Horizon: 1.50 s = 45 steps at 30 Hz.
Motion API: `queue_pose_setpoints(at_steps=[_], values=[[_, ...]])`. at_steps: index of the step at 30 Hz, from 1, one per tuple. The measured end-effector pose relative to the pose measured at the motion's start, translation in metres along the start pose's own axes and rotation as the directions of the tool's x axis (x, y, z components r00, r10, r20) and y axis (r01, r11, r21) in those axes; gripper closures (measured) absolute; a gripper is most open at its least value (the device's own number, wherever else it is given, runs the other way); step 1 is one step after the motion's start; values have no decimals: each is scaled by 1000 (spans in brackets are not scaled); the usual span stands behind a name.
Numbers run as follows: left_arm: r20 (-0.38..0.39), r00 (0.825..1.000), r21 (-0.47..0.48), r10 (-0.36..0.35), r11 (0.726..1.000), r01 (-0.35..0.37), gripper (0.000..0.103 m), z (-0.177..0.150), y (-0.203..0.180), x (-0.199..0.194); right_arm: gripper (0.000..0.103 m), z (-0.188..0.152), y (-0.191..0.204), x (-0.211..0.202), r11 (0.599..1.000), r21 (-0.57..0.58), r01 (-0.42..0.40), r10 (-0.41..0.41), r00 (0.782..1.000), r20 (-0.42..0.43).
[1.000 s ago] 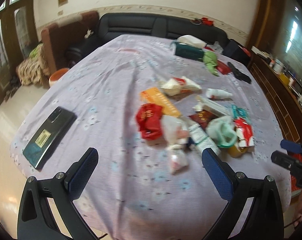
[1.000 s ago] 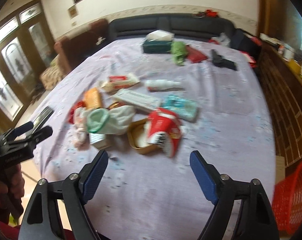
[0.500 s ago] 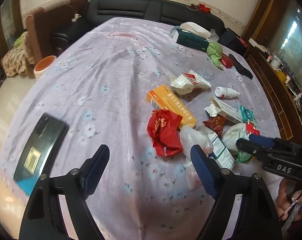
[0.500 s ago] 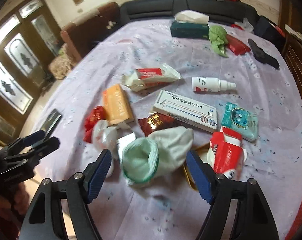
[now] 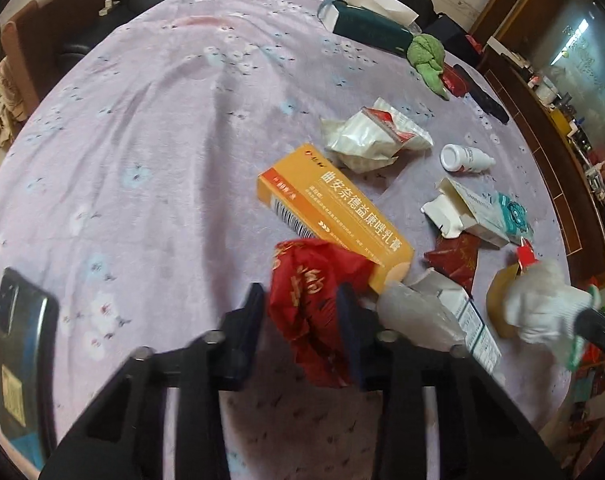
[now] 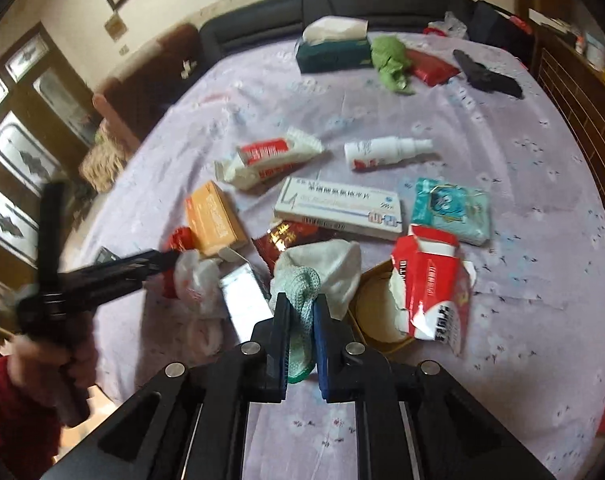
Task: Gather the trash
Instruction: 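Grasp the white-green sock with the right gripper while the left grasps the red wrapper, then carry the sock and red wrapper in both grippers over the red wastebasket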
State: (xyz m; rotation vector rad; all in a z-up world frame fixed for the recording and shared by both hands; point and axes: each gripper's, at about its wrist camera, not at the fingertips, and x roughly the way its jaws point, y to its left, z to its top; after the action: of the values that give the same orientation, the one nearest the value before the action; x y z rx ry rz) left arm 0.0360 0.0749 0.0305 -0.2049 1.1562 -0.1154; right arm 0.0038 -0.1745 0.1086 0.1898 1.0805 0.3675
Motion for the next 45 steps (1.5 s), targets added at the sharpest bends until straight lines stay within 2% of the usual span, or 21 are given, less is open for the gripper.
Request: queue_pose_setpoints(at_steps=[2,8,19,26,32,45], values=[[-8,1000,13,11,1000,-11,95,2,-2,4,92,-2,-1,-11,1000,9,-5,5,1000,22],[10,1000,34,1,999,-1,96,-8,-5,-6,92,-7,-11,-21,999,46,5,-6,999,38],[130,990,69,-52,997,43,96,-15,-18,-69,92,-15,-27,-33,995,98,-15,8,997,73],[148,984,149,-103,986,81,96,-15,-55,-83,92,-19,-27,-49,994,106,-26,13,993,121],[113,979,266,-170,954,136,96,-23,-109,-81,92,-31,-48,-73,985,174,-14,-14,987,160],[3,955,501,-296,827,255,96,-62,-260,-77,92,-92,-137,-154,922,384,40,-142,960,242]])
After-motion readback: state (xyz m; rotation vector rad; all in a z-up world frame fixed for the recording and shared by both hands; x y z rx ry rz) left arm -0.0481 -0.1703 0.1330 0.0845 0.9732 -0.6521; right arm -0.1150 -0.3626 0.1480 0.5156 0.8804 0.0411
